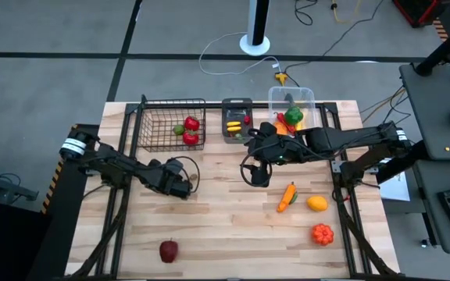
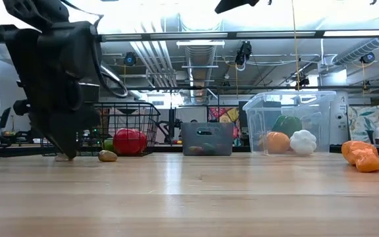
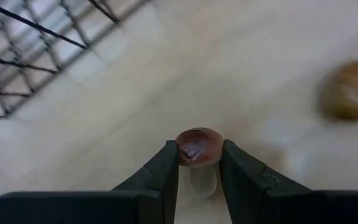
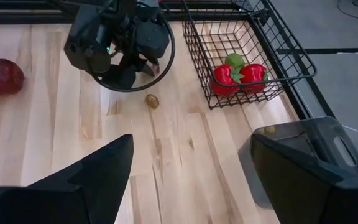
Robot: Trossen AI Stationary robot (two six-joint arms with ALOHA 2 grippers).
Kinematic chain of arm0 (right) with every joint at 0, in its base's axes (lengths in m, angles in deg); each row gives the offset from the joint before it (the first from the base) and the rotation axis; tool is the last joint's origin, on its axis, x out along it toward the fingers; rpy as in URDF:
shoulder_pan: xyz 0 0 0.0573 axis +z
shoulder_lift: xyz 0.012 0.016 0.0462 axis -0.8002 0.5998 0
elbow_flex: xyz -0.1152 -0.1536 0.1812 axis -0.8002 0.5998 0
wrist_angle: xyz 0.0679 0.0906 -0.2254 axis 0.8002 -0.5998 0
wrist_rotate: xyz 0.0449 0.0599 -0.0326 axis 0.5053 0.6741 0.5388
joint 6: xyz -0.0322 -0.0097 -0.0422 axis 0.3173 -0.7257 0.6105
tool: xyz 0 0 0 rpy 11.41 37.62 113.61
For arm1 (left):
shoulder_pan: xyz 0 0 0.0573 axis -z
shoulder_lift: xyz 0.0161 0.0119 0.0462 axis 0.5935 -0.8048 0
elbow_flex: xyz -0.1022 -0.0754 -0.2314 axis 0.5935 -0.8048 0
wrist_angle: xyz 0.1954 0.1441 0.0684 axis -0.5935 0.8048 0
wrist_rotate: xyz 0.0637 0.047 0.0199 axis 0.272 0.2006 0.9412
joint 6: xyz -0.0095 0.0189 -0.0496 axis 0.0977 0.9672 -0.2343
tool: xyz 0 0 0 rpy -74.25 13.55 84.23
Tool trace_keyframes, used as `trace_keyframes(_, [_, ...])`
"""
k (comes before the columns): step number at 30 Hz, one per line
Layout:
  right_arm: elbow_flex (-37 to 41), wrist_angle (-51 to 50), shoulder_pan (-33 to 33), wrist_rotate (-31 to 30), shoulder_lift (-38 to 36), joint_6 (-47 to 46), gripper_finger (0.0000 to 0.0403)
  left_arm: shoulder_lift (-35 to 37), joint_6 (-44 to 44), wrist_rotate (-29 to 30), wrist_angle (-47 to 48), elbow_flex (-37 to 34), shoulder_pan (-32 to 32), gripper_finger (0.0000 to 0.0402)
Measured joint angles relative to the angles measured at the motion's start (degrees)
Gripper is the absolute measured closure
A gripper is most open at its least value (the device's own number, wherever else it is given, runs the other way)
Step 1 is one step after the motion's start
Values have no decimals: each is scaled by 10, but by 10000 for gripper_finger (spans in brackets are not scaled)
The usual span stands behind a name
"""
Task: Sort produce into baskets
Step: Put the mushroom into the black bin
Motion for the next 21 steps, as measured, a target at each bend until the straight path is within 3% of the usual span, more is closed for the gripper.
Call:
trace_keyframes(10, [0,-1,0,1,0,4,90,57,108,-17,-2,73,47,319])
trace_keyframes(16, [-4,-22,2,5,0,6,90,74,309,68,-53,159,25,319])
trace_keyframes(21, [-8,-68,20,5,-12,-18,90,62,500,76,-156,208,-45,319])
